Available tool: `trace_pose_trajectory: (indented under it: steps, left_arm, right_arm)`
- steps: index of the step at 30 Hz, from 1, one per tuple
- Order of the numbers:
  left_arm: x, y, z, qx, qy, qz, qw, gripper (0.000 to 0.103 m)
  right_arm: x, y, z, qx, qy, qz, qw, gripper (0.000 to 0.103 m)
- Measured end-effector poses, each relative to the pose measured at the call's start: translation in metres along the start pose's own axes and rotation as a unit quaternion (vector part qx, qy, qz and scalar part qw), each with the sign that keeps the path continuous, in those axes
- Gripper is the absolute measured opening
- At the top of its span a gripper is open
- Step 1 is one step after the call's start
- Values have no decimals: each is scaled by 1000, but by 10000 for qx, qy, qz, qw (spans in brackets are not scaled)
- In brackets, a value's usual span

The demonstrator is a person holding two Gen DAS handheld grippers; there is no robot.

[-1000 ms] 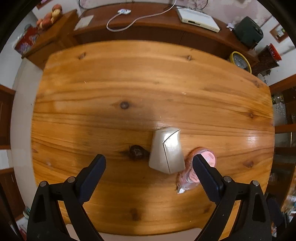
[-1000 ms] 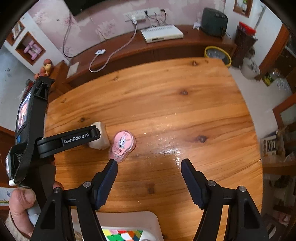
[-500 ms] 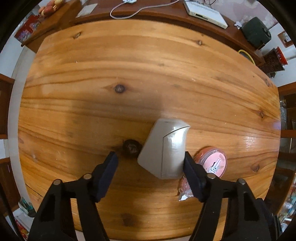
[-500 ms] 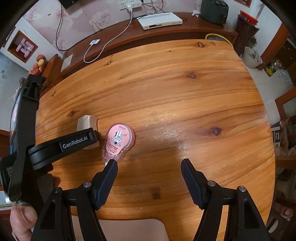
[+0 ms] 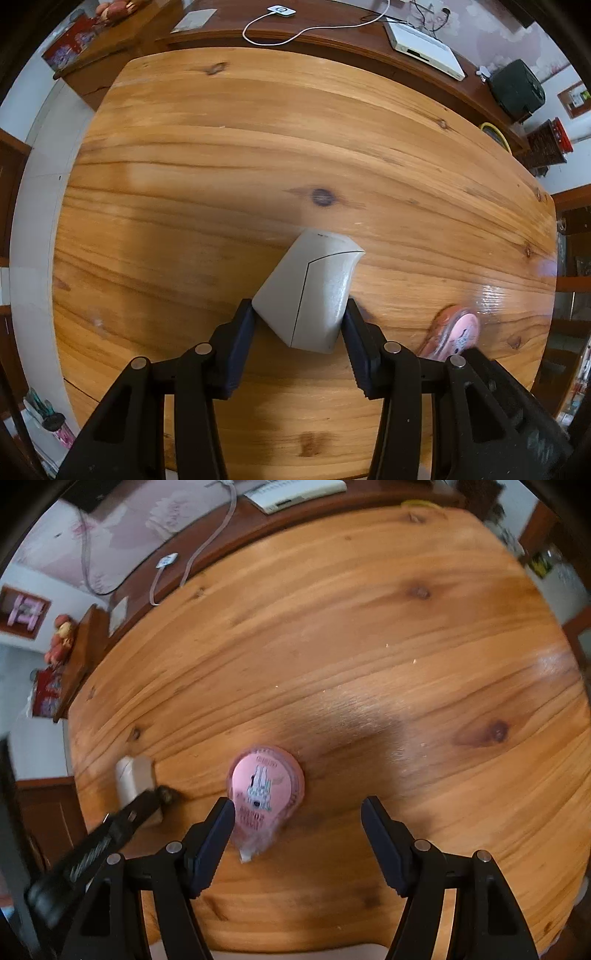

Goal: Organize rigid objects
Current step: 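Grasp the beige triangular block with the left tool while the right tool grasps the pink tape roller, then carry the beige block with the left tool while the right tool carries the pink roller to the tray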

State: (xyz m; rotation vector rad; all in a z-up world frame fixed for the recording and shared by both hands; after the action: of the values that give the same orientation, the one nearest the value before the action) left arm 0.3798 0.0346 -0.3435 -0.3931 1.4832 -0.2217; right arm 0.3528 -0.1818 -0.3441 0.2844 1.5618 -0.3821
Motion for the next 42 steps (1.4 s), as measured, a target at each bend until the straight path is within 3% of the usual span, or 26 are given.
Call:
trace_pose_trajectory:
  steps: [7,11,13,15,17,25,32,37,42]
  left_arm:
    - [-15,15,-17,-76,-64,-54,9999,50]
    - [-21,20,-20,-88,-95,-56,9999,50]
    - [-25,20,-23,-52,-112,-46,9999,50]
    - [-27,18,-23,25,-148,-20,9999,50]
    - [-32,15,-25,144,-194,9,9997,50]
    - [-57,2,-38,506,-330,-57,9982,50]
    - [-101,-18,-55,904,-534,-276,9941,50]
    - [-143,-40,-81,1340,-723,-345,9877,50]
    - [-187,-57,-119,1718,-1009,-406,9791,50]
  right_arm:
    - [5,19,3,19,32,-174,9998,73]
    - [5,35,0,-113,-67,-674,9976,73]
    - [5,45,-1,-206,-135,-969,9950,69]
    - [3,50,-4,-261,-247,-1127,9930,52]
    - [0,54,-6,-356,-286,-1150,9923,50]
    - [-13,41,-21,-389,-331,-595,9969,50]
    - [-83,17,-52,-628,-1002,-19,9930,50]
    - [-147,-5,-86,-960,-1669,285,9809,50]
    - [-186,-22,-127,-1236,-2042,528,9697,50]
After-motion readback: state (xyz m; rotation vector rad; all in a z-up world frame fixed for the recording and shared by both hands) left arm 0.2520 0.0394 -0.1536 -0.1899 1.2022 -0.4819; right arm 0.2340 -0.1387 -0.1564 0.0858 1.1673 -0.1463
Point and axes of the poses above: each gripper's, at about its wrist camera, not at the fingertips, and x roughly the way its jaws point, y to its left, z to its top, the point moved 2 cm from there along x, roughly the way its jaws point, and after that the axes turned 15 degrees about -z, right-handed, at the moved point
